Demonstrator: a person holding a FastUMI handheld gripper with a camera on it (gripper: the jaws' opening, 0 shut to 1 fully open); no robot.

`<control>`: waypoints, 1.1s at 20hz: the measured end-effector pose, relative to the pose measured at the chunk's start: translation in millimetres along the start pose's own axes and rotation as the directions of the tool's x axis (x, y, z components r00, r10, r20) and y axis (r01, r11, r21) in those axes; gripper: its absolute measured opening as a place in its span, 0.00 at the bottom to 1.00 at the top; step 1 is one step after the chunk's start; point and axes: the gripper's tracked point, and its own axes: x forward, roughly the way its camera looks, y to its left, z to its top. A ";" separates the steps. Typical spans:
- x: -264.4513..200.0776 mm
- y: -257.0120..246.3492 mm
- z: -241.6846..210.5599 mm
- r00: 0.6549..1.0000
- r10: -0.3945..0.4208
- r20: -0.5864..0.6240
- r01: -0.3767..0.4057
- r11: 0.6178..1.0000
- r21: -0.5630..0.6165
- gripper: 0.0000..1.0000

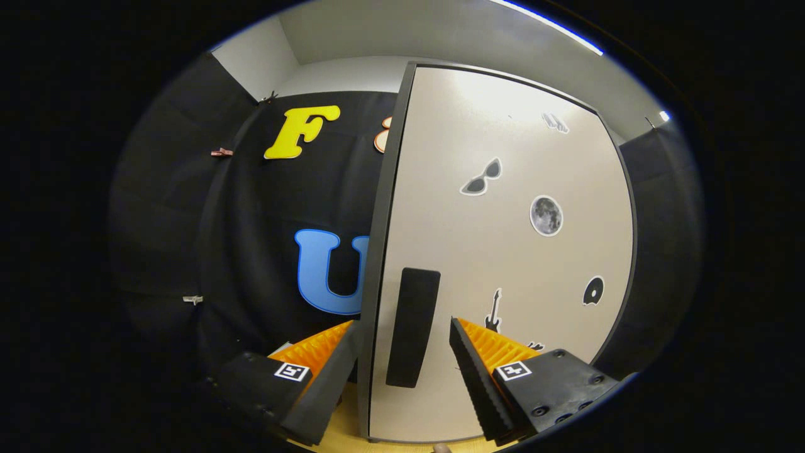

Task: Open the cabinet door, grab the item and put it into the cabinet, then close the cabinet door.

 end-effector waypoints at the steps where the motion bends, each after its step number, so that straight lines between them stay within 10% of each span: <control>1: 4.5 0.8 -4.2 1.000 -0.001 -0.014 0.001 1.000 0.022 0.88; 12: 22.0 -8.3 -9.3 0.997 -0.068 -0.036 0.070 0.996 0.059 0.23; 22: -24.1 -10.8 -4.1 0.999 0.020 -0.047 -0.016 0.996 0.087 0.23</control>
